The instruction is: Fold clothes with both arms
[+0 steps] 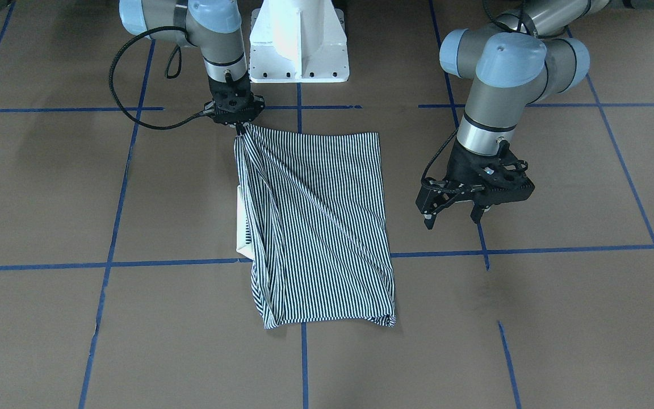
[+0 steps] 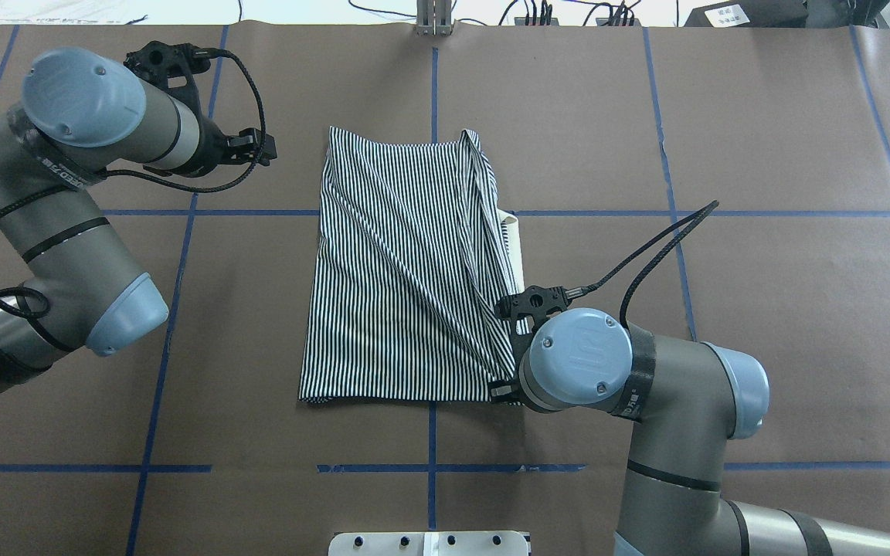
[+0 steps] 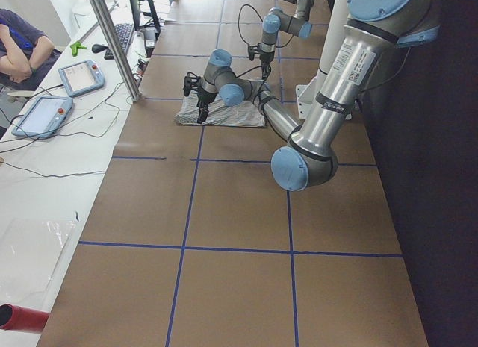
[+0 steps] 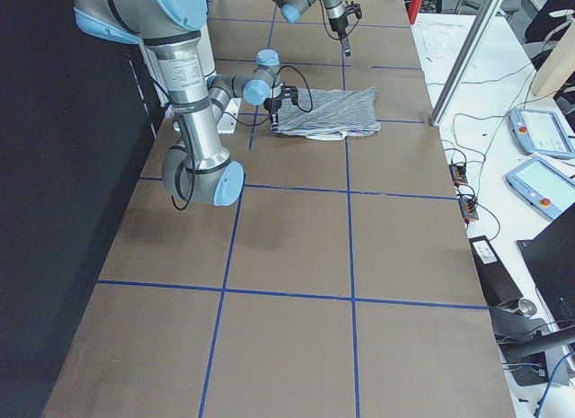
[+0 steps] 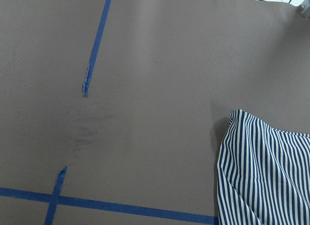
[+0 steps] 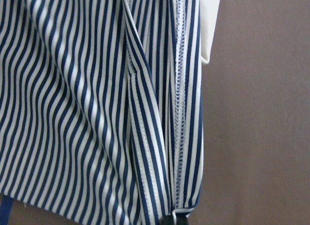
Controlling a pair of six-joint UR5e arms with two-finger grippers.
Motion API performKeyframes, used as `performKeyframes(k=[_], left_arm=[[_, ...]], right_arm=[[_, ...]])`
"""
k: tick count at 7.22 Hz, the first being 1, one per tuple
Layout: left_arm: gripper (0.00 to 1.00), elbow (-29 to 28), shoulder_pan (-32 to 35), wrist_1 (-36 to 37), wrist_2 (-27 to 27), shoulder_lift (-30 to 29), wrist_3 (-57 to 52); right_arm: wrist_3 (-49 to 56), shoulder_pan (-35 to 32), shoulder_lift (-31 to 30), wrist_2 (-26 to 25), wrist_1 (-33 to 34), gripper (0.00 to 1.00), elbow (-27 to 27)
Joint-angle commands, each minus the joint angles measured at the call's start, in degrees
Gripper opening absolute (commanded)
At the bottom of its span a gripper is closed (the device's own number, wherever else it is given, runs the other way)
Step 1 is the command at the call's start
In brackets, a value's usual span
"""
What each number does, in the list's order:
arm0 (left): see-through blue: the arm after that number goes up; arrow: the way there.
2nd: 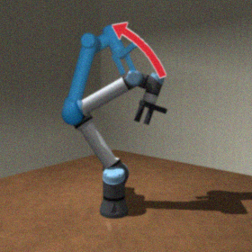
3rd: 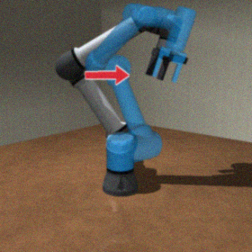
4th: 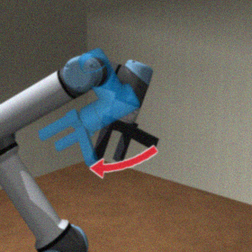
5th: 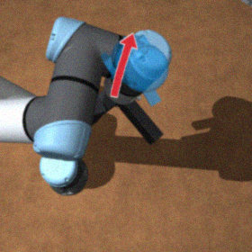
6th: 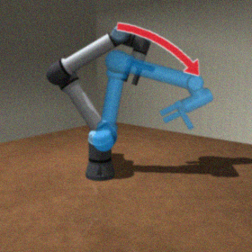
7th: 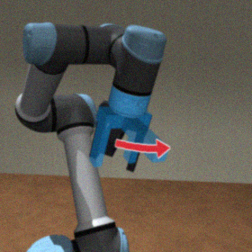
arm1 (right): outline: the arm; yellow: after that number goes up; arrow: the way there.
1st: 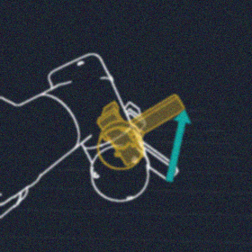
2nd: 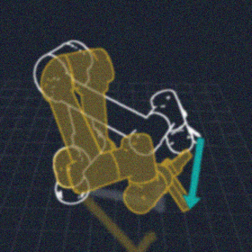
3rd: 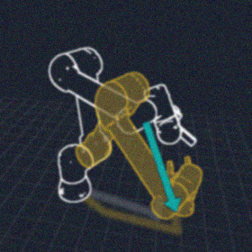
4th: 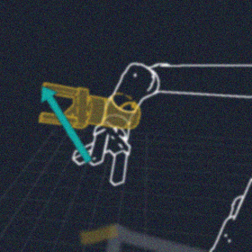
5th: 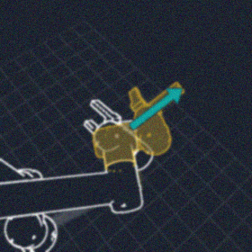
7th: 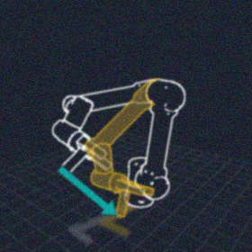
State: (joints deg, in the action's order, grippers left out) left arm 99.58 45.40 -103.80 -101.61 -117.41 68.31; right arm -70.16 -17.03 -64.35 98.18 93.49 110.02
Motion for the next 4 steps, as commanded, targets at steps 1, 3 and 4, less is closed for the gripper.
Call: performKeyframes(k=[1,3,4], left_arm=[[1.00,-0.1,0.0,0.0,0.0,0.0,-0.1],[1.00,-0.2,0.0,-0.1,0.0,-0.2,-0.1],[1.00,-0.3,0.0,-0.1,0.0,-0.2,-0.1]], right_arm=[[-7.8,4.4,-0.2,-6.1,0.1,0.05,0.5],[-7.3,4.6,0.3,-6.7,-0.3,1.00,0.2],[-6.1,2.5,0.5,-6.6,-0.6,1.00,-0.2]])
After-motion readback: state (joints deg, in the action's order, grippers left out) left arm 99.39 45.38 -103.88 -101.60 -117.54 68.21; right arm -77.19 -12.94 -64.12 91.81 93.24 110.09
